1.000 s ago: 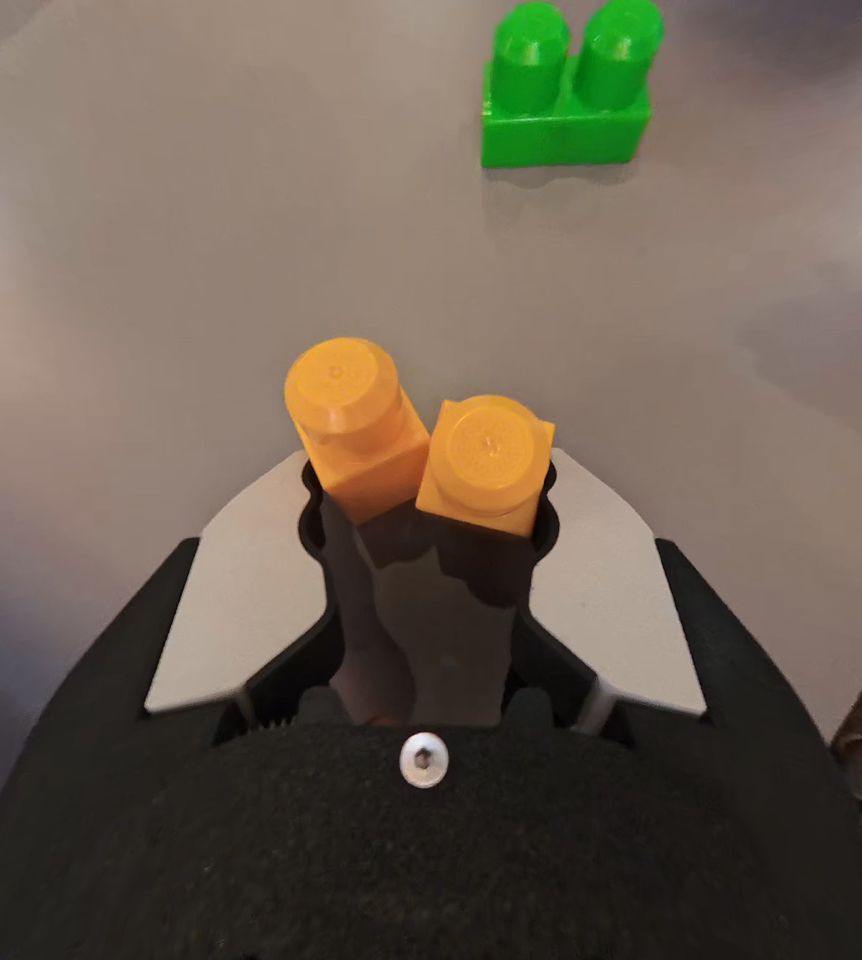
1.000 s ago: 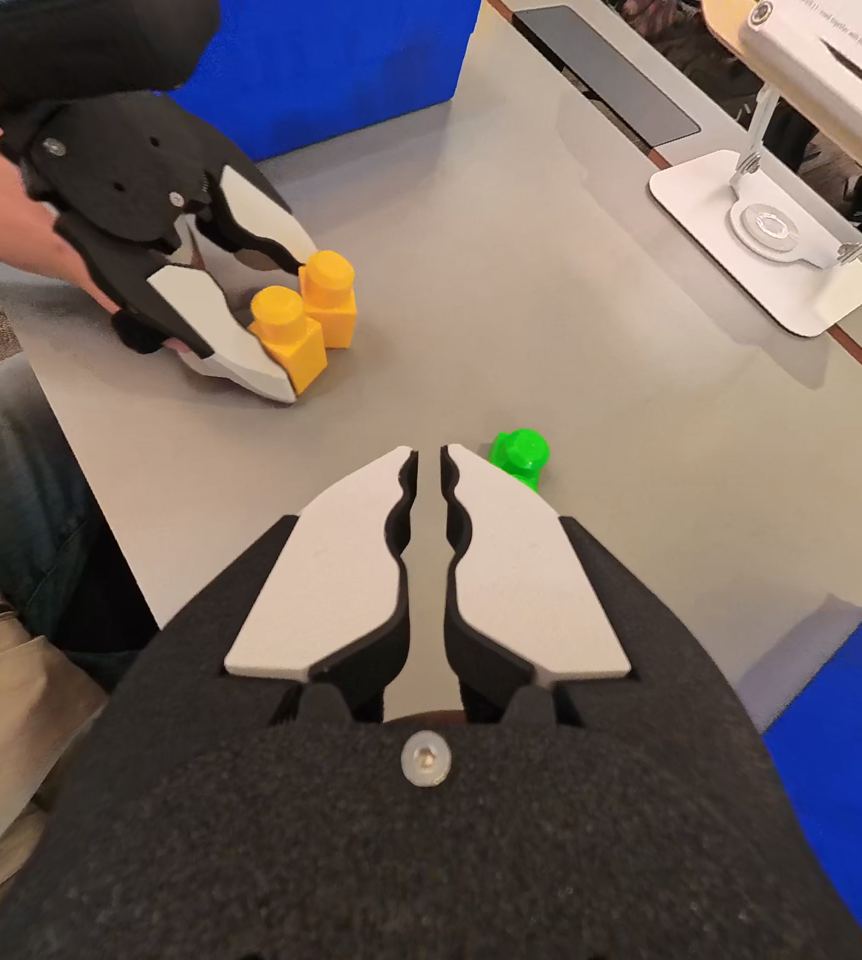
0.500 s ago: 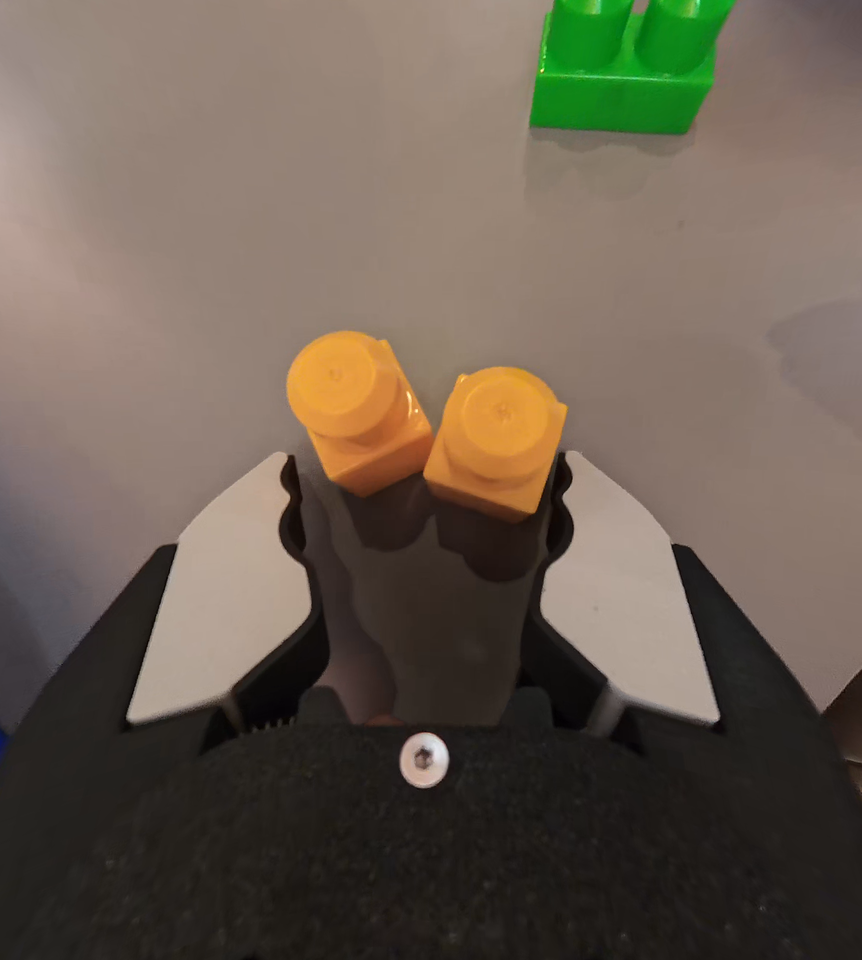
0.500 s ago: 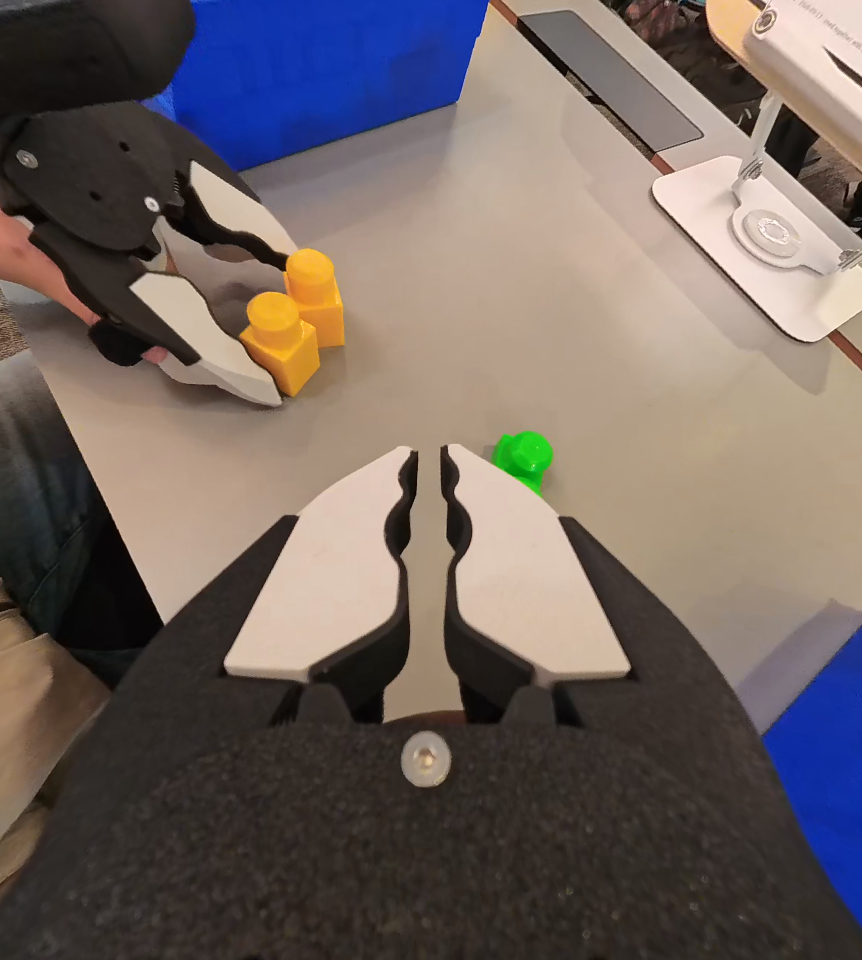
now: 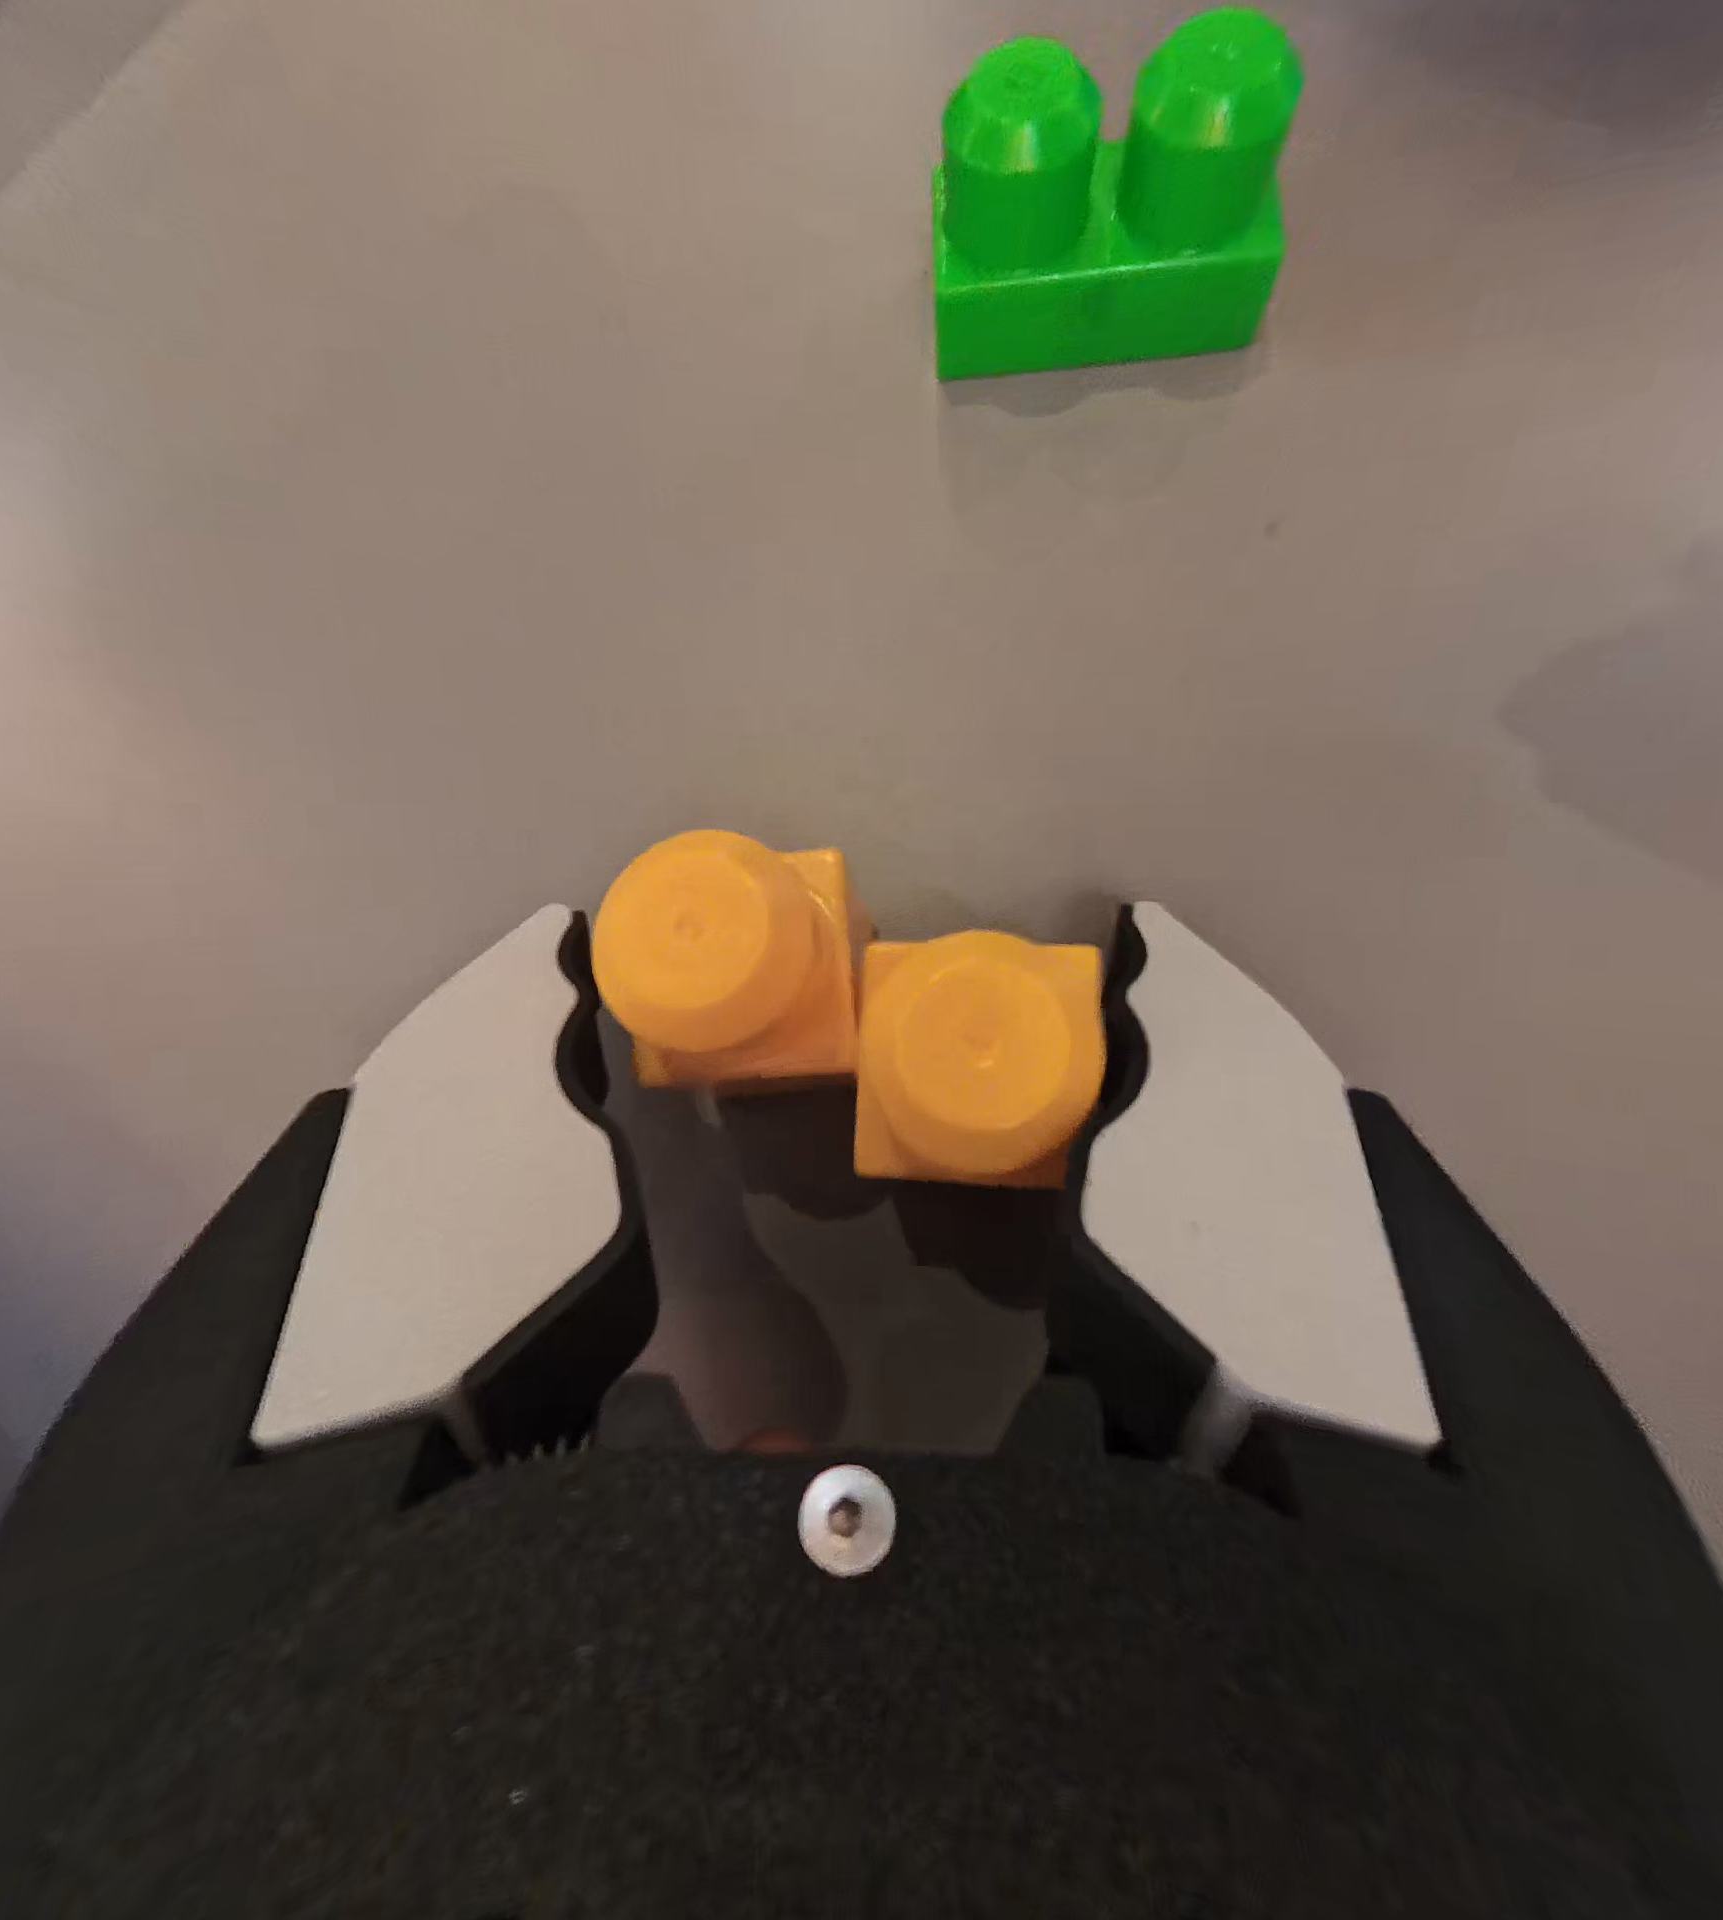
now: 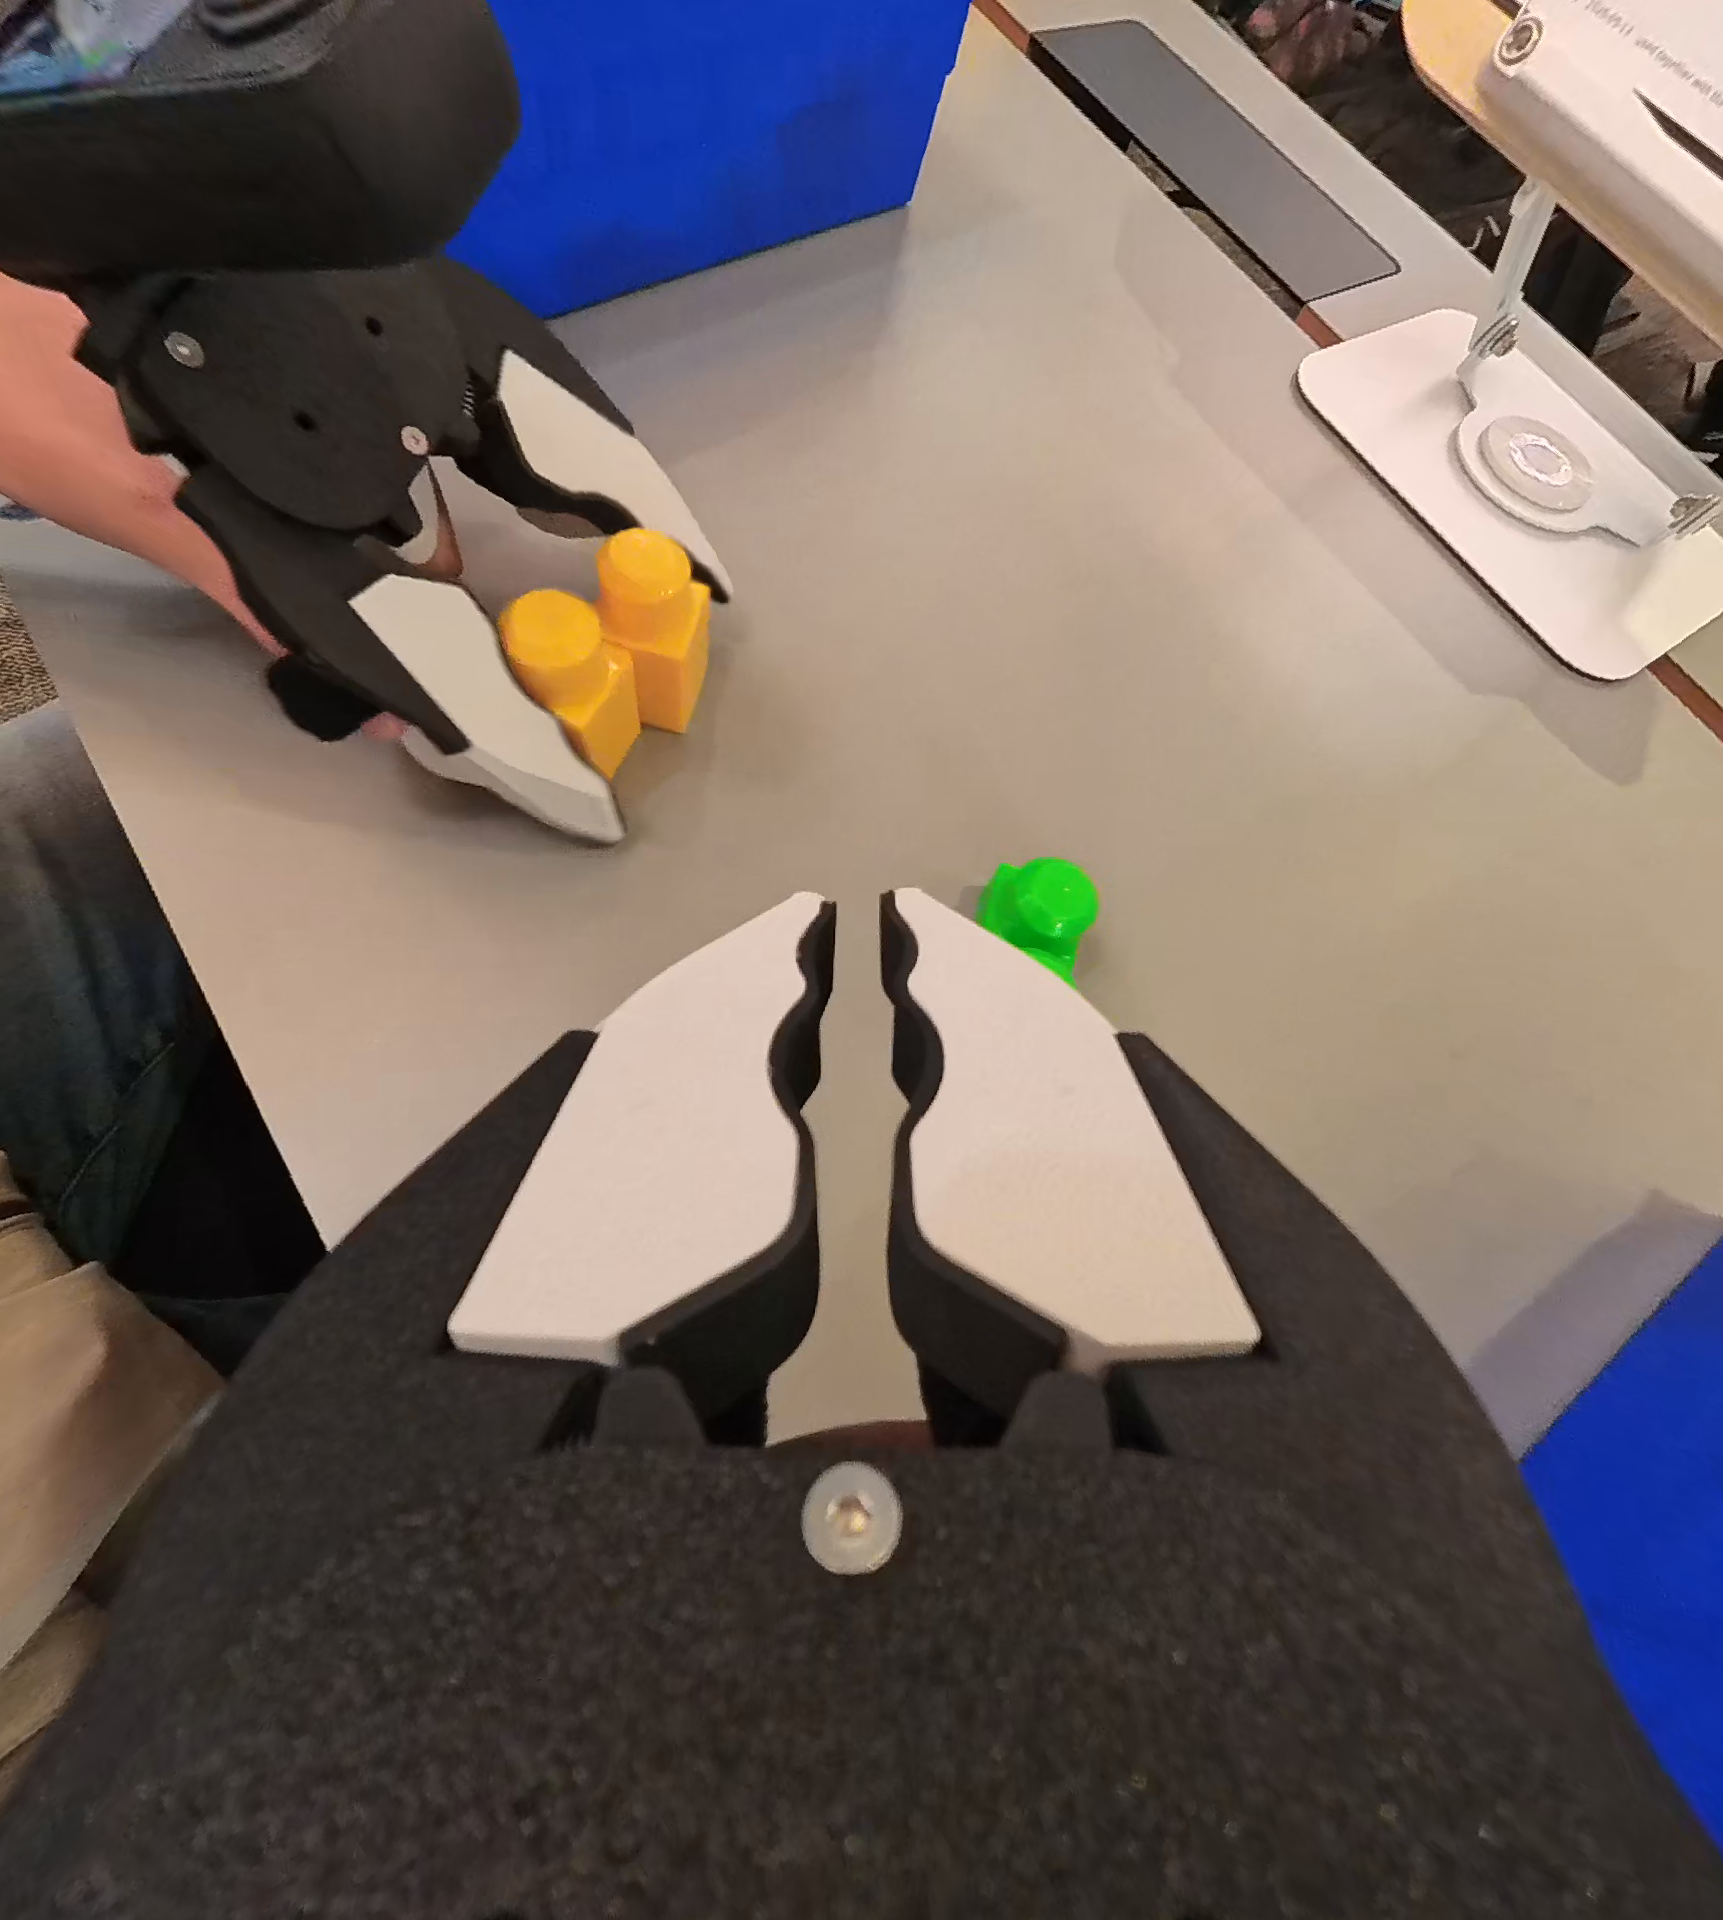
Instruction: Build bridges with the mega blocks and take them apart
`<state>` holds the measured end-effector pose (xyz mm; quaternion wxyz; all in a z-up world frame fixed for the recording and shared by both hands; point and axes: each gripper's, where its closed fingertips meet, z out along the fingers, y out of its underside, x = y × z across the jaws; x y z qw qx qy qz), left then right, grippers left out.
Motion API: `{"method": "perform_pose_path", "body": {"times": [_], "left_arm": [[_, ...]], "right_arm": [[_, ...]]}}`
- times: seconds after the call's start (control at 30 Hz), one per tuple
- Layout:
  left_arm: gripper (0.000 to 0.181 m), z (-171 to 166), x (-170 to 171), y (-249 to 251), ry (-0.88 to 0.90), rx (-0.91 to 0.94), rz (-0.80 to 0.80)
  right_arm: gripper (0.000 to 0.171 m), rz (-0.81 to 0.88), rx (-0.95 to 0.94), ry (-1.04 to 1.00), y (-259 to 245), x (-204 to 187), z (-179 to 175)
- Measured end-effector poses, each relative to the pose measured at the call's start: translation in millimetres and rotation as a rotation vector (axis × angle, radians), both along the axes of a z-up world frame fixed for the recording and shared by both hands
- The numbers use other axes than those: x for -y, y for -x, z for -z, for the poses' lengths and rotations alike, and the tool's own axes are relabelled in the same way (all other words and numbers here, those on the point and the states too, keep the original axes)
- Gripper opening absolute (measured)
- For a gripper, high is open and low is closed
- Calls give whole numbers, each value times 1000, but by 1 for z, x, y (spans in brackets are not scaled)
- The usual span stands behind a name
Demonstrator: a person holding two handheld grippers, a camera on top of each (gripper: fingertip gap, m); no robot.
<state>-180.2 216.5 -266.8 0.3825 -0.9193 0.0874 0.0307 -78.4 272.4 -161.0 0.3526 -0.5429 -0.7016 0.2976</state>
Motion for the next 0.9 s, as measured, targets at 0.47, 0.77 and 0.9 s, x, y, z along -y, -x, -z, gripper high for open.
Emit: {"method": "perform_pose_path", "body": {"times": [0.47, 0.77, 0.9], "left_arm": [[89, -22, 32, -4, -94, 35, -67], [18, -15, 53, -22, -77, 172, -155], [24, -7, 42, -29, -15, 161, -131]], "right_arm": [[8, -10, 11, 3, 2, 3, 4], [8, -31, 13, 4, 4, 10, 5], [8, -33, 6, 1, 3, 12, 2]]}}
